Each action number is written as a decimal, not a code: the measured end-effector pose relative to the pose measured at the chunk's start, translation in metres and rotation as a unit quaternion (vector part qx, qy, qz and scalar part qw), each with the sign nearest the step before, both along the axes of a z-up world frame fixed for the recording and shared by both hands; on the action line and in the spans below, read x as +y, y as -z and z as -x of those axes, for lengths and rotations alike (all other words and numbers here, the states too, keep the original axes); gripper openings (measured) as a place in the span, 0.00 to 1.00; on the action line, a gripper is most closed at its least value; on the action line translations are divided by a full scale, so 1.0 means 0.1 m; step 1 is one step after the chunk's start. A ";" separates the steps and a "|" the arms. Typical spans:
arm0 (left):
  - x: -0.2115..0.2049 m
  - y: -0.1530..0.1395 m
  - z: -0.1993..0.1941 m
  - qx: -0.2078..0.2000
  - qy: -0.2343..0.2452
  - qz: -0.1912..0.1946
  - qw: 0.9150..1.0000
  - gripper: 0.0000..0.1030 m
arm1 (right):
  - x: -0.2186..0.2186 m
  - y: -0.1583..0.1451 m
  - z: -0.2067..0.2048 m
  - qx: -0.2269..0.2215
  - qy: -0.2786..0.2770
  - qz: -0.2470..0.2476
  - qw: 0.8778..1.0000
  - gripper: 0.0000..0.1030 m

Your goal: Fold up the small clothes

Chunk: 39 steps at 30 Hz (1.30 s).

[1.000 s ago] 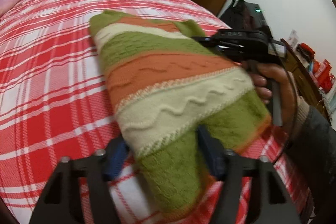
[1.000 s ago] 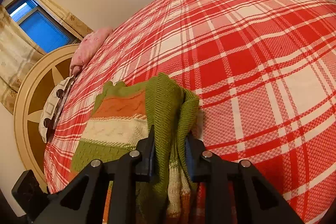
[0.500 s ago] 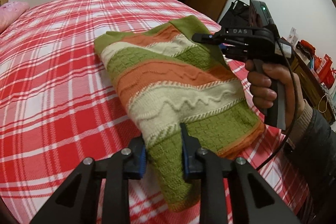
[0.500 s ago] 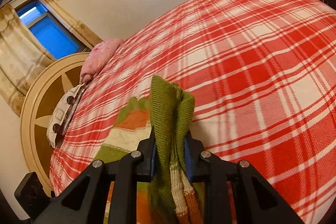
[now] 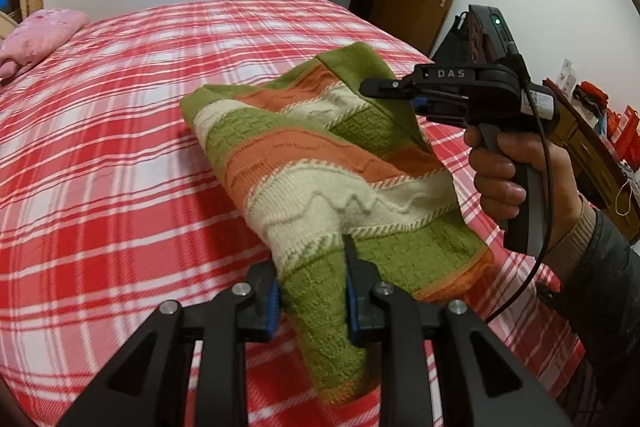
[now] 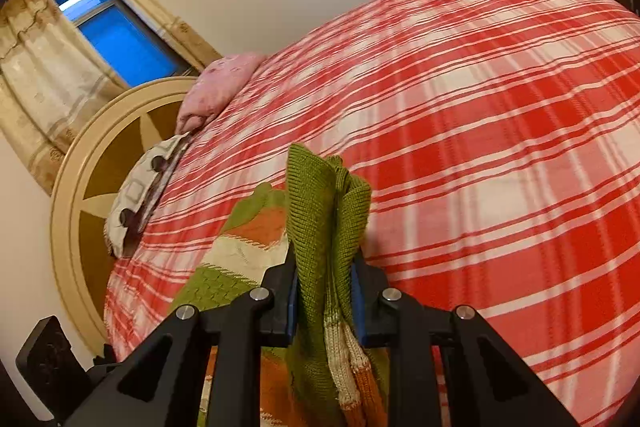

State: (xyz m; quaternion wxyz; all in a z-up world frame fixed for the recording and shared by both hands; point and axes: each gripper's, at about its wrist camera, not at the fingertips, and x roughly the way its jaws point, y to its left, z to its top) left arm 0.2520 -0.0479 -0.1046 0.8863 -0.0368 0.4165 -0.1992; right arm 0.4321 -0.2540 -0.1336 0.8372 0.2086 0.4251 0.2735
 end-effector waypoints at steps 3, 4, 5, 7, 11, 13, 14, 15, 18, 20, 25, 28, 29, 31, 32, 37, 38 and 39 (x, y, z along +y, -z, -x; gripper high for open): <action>0.12 -0.02 0.10 -0.002 -0.011 -0.005 1.000 0.25 | 0.18 -0.01 0.08 0.001 -0.010 -0.006 1.000 0.21; 0.16 -0.03 0.13 -0.002 -0.013 -0.005 1.000 0.25 | 0.24 -0.01 0.10 0.001 -0.013 -0.007 1.000 0.20; 0.19 -0.04 0.17 -0.004 -0.016 -0.006 1.000 0.25 | 0.32 -0.02 0.13 0.002 -0.018 -0.011 1.000 0.20; 0.28 -0.08 0.24 -0.009 -0.023 -0.006 1.000 0.25 | 0.45 -0.04 0.17 0.001 -0.027 -0.013 1.000 0.20; 0.48 -0.14 0.38 -0.015 -0.042 -0.003 0.999 0.25 | 0.71 -0.10 0.24 -0.002 -0.042 -0.015 0.999 0.20; 0.59 -0.15 0.43 -0.017 -0.051 -0.001 0.999 0.25 | 0.83 -0.13 0.27 -0.004 -0.051 -0.017 0.999 0.20; 0.63 -0.15 0.47 -0.019 -0.054 -0.001 0.998 0.25 | 0.92 -0.17 0.29 -0.007 -0.058 -0.016 0.998 0.20; 0.69 -0.16 0.51 -0.020 -0.059 -0.001 0.998 0.25 | 0.97 -0.18 0.31 -0.009 -0.062 -0.016 0.998 0.20; 0.85 -0.19 0.63 -0.024 -0.072 0.002 0.997 0.25 | 1.17 -0.22 0.35 -0.011 -0.076 -0.019 0.997 0.20; 0.95 -0.21 0.70 -0.026 -0.081 0.002 0.996 0.25 | 1.30 -0.23 0.38 -0.011 -0.085 -0.021 0.996 0.20; 1.18 -0.22 0.86 -0.028 -0.103 0.004 0.994 0.25 | 1.64 -0.26 0.44 -0.012 -0.108 -0.023 0.994 0.20; 1.32 -0.20 0.94 -0.029 -0.117 0.006 0.993 0.25 | 1.83 -0.26 0.47 -0.012 -0.122 -0.025 0.992 0.20; 1.35 -0.20 0.96 -0.029 -0.121 0.006 0.992 0.25 | 1.90 -0.26 0.49 -0.012 -0.126 -0.026 0.992 0.20; 1.43 -0.19 1.01 -0.028 -0.129 0.008 0.991 0.25 | 2.02 -0.25 0.51 -0.011 -0.135 -0.026 0.991 0.20; 1.46 -0.19 1.03 -0.028 -0.133 0.008 0.991 0.25 | 2.09 -0.25 0.52 -0.010 -0.139 -0.026 0.990 0.20; 1.65 -0.20 1.17 -0.029 -0.154 0.006 0.988 0.25 | 2.44 -0.25 0.59 -0.007 -0.162 -0.028 0.986 0.20; 1.71 -0.20 1.19 -0.030 -0.157 0.006 0.987 0.25 | 2.52 -0.25 0.60 -0.007 -0.167 -0.028 0.985 0.20; 1.75 -0.20 1.21 -0.030 -0.162 0.006 0.986 0.25 | 2.57 -0.25 0.61 -0.007 -0.171 -0.028 0.985 0.20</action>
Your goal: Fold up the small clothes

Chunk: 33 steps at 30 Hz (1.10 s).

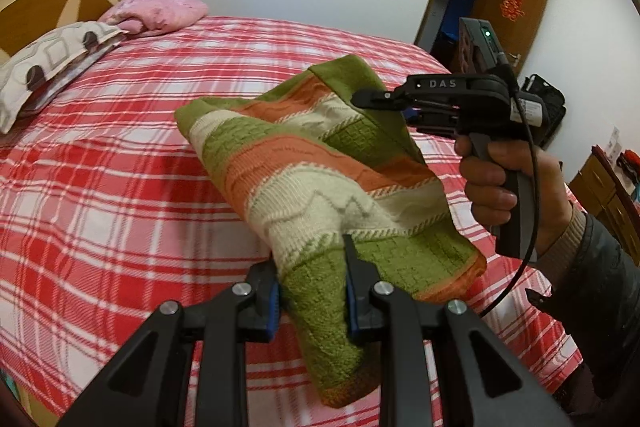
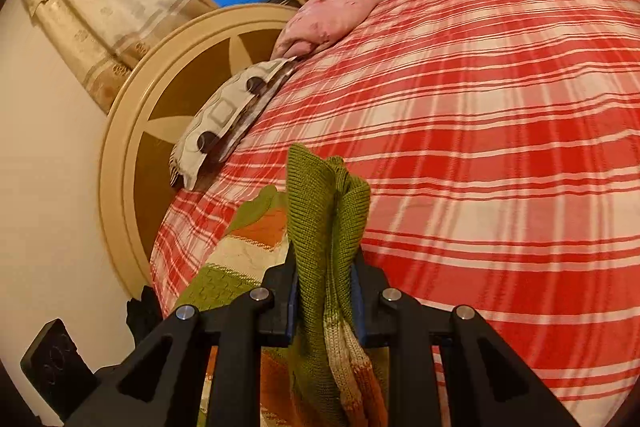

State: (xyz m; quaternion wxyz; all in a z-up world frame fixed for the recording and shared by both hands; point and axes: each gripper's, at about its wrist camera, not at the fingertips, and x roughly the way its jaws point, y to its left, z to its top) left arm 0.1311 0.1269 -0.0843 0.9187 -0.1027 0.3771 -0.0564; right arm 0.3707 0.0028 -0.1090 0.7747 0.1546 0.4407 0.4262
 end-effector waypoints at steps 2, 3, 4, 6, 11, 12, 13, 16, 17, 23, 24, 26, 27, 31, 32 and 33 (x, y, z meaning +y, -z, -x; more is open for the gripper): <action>0.08 0.00 0.04 -0.001 -0.009 0.000 1.000 0.25 | 0.17 -0.01 0.03 0.000 -0.011 0.001 1.000 0.20; 0.13 0.00 0.06 -0.001 -0.014 0.000 1.000 0.25 | 0.22 -0.01 0.03 0.000 -0.015 0.001 1.000 0.20; 0.18 0.00 0.08 -0.002 -0.019 0.000 1.000 0.25 | 0.30 -0.02 0.05 0.000 -0.021 0.001 1.000 0.20; 0.26 0.01 0.13 -0.003 -0.030 0.002 1.000 0.25 | 0.43 -0.02 0.06 -0.001 -0.030 0.001 1.000 0.20; 0.42 0.05 0.20 -0.001 -0.048 0.003 0.999 0.25 | 0.74 -0.02 0.12 -0.001 -0.050 0.006 0.999 0.20; 0.46 0.06 0.22 -0.001 -0.052 0.004 0.999 0.25 | 0.80 -0.01 0.14 -0.001 -0.054 0.008 0.999 0.20; 0.49 0.07 0.24 -0.001 -0.055 0.004 0.998 0.25 | 0.84 0.00 0.15 0.000 -0.057 0.009 0.998 0.20; 0.56 0.09 0.28 0.001 -0.062 0.004 0.998 0.25 | 0.97 0.02 0.18 0.001 -0.065 0.011 0.998 0.20; 0.58 0.10 0.29 0.002 -0.064 0.005 0.998 0.25 | 1.02 0.03 0.20 0.002 -0.068 0.012 0.998 0.20; 0.66 0.15 0.34 0.005 -0.073 0.011 0.997 0.25 | 1.16 0.06 0.24 0.004 -0.079 0.021 0.997 0.20; 0.67 0.15 0.34 0.004 -0.074 0.012 0.997 0.25 | 1.17 0.06 0.25 0.004 -0.079 0.022 0.997 0.20; 0.67 0.16 0.36 0.005 -0.077 0.013 0.997 0.25 | 1.21 0.08 0.25 0.006 -0.082 0.023 0.996 0.20; 0.68 0.17 0.37 0.006 -0.079 0.014 0.997 0.25 | 1.23 0.09 0.26 0.007 -0.084 0.025 0.996 0.20; 0.74 0.21 0.42 0.010 -0.084 0.015 0.996 0.25 | 1.34 0.14 0.27 0.011 -0.091 0.030 0.995 0.20; 0.75 0.23 0.43 0.011 -0.086 0.016 0.996 0.25 | 1.36 0.16 0.28 0.012 -0.093 0.032 0.995 0.20; 0.76 0.25 0.44 0.014 -0.088 0.016 0.996 0.25 | 1.38 0.17 0.29 0.014 -0.095 0.033 0.995 0.20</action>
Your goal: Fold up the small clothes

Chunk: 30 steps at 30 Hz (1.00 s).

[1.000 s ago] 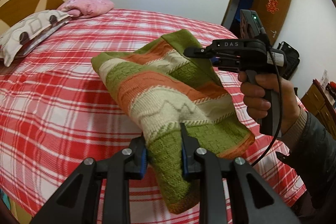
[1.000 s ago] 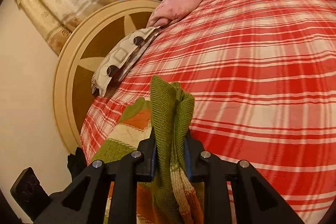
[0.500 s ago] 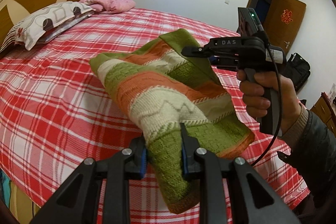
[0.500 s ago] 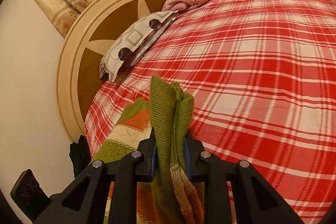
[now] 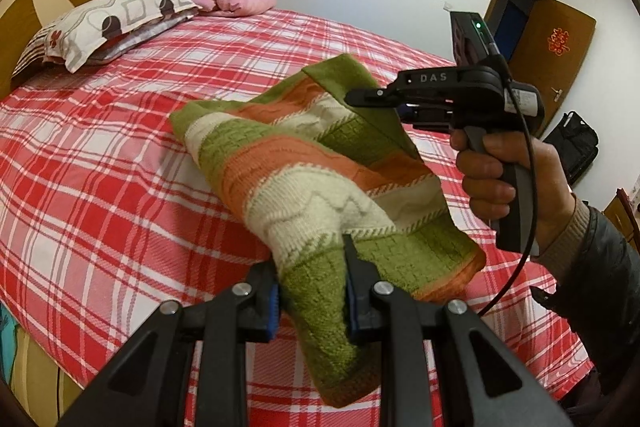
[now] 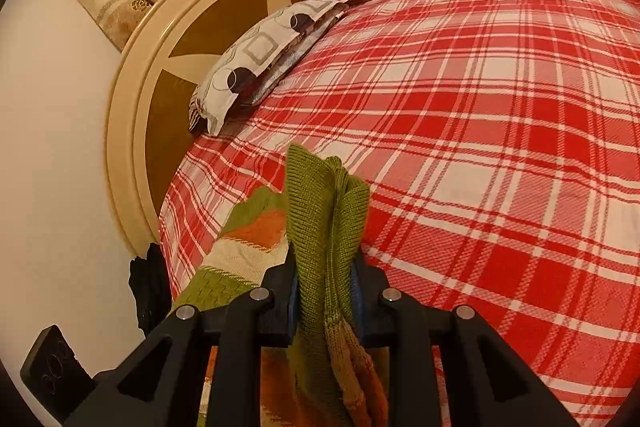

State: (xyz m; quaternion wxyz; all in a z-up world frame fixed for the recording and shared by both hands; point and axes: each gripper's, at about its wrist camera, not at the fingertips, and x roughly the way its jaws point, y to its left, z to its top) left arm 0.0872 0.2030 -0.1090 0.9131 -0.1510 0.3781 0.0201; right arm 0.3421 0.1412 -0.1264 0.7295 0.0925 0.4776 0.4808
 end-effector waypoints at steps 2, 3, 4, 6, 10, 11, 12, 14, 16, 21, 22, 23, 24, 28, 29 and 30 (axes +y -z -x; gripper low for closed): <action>0.02 0.03 0.01 0.003 -0.002 0.001 1.000 0.25 | 0.05 0.04 0.02 0.001 -0.004 0.004 1.000 0.20; 0.02 0.05 0.02 0.006 -0.004 0.002 1.000 0.25 | 0.07 0.05 0.03 0.001 -0.005 0.005 1.000 0.20; 0.03 0.06 0.02 0.007 -0.005 0.002 1.000 0.25 | 0.09 0.06 0.03 0.003 -0.006 0.007 1.000 0.20; 0.04 0.09 0.02 0.011 -0.007 0.003 1.000 0.25 | 0.12 0.10 0.03 0.004 -0.007 0.012 1.000 0.20; 0.05 0.17 0.03 0.019 -0.009 0.003 1.000 0.25 | 0.15 0.17 0.00 0.007 -0.004 0.020 1.000 0.20; 0.04 0.19 0.04 0.020 -0.009 0.001 1.000 0.25 | 0.15 0.20 -0.02 0.009 -0.002 0.025 1.000 0.21; 0.04 0.21 0.05 0.021 -0.010 0.000 1.000 0.25 | 0.15 0.22 -0.03 0.011 0.000 0.029 1.000 0.21; 0.04 0.26 0.06 0.026 -0.010 -0.002 1.000 0.25 | 0.15 0.29 -0.06 0.014 0.006 0.040 0.999 0.21; 0.04 0.34 0.09 0.032 -0.014 0.000 0.999 0.26 | 0.15 0.36 -0.07 0.015 0.007 0.053 0.998 0.21; 0.05 0.47 0.14 0.038 -0.026 -0.005 0.999 0.40 | 0.08 0.45 -0.06 0.018 0.018 0.068 0.997 0.26; 0.06 0.46 0.15 0.037 -0.030 -0.006 0.999 0.42 | 0.05 0.44 -0.04 0.015 0.021 0.069 0.997 0.26; 0.07 0.44 0.16 0.037 -0.034 -0.005 0.999 0.47 | -0.01 0.39 0.00 0.003 0.025 0.074 0.997 0.26; 0.07 0.42 0.17 0.036 -0.036 -0.006 0.999 0.47 | -0.04 0.34 0.05 -0.010 0.026 0.078 0.997 0.27; 0.08 0.31 0.21 0.018 -0.045 -0.019 0.999 0.56 | -0.25 0.01 0.45 -0.080 0.012 0.073 0.994 0.27; 0.10 0.26 0.22 0.008 -0.051 -0.024 0.998 0.61 | -0.29 -0.06 0.56 -0.089 0.005 0.069 0.994 0.27; 0.12 0.22 0.22 -0.001 -0.057 -0.031 0.998 0.64 | -0.34 -0.13 0.70 -0.099 -0.007 0.063 0.993 0.27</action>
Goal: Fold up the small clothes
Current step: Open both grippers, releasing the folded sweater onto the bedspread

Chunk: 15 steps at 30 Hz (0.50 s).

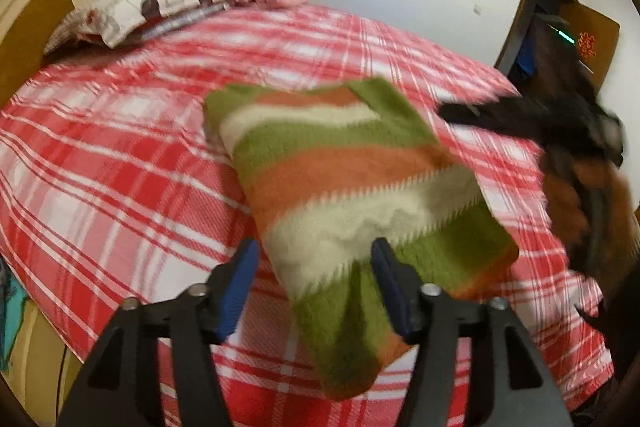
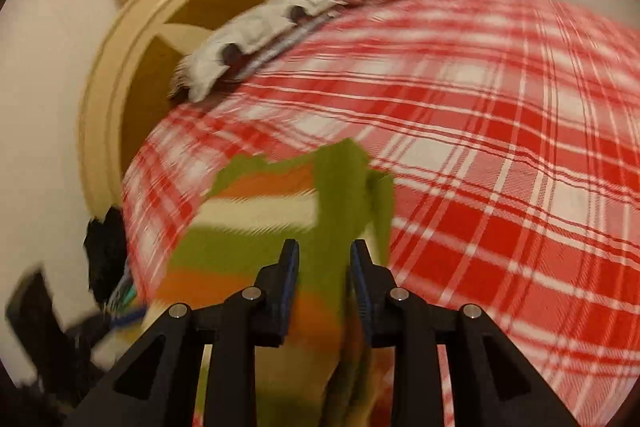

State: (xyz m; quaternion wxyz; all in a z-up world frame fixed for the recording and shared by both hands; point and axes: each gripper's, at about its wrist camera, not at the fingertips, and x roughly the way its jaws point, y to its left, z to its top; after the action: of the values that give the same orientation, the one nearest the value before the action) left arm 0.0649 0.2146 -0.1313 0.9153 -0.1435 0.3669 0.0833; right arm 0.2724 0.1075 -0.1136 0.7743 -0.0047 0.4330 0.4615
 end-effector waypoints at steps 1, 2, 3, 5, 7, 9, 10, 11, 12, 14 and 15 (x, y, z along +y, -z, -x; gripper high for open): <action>0.02 -0.02 0.00 -0.006 -0.004 -0.006 1.000 0.66 | -0.04 -0.05 0.14 -0.006 -0.014 -0.005 1.000 0.27; 0.04 -0.04 -0.01 -0.011 -0.010 -0.013 1.000 0.73 | -0.08 -0.08 0.32 -0.013 -0.030 -0.003 0.999 0.27; 0.06 -0.04 -0.02 -0.011 -0.014 -0.017 1.000 0.79 | -0.10 -0.07 0.44 -0.016 -0.037 0.001 0.999 0.27; 0.09 0.02 -0.07 -0.009 -0.018 -0.020 1.000 0.81 | -0.09 0.03 0.62 -0.006 -0.052 0.022 0.998 0.27; 0.07 0.12 -0.13 0.006 -0.021 -0.029 0.999 0.81 | -0.07 0.21 0.73 -0.010 -0.048 0.061 0.997 0.27; -0.02 0.24 -0.18 0.023 0.001 -0.040 0.999 0.84 | -0.10 0.40 0.76 -0.006 -0.036 0.093 0.995 0.25; -0.07 0.32 -0.19 0.036 0.006 -0.053 0.998 0.85 | -0.12 0.46 0.75 0.006 -0.032 0.093 0.995 0.25; -0.11 0.37 -0.18 0.043 0.008 -0.053 0.998 0.89 | -0.19 0.50 0.76 0.014 -0.027 0.080 0.996 0.25; -0.12 0.43 -0.16 0.038 0.003 -0.043 0.998 0.90 | -0.23 0.51 0.77 0.012 -0.025 0.077 0.997 0.25; -0.12 0.45 -0.13 0.029 -0.011 -0.032 0.999 0.91 | -0.26 0.52 0.83 0.000 -0.023 0.084 0.996 0.25; -0.11 0.44 -0.14 0.029 -0.009 -0.031 0.999 0.91 | -0.25 0.51 0.87 -0.012 -0.024 0.093 0.995 0.25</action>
State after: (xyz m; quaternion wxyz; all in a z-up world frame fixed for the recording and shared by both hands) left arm 0.0788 0.2039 -0.1756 0.9074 -0.1158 0.3895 0.1070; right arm 0.1855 0.0828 -0.1647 0.7642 -0.0930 0.4644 0.4377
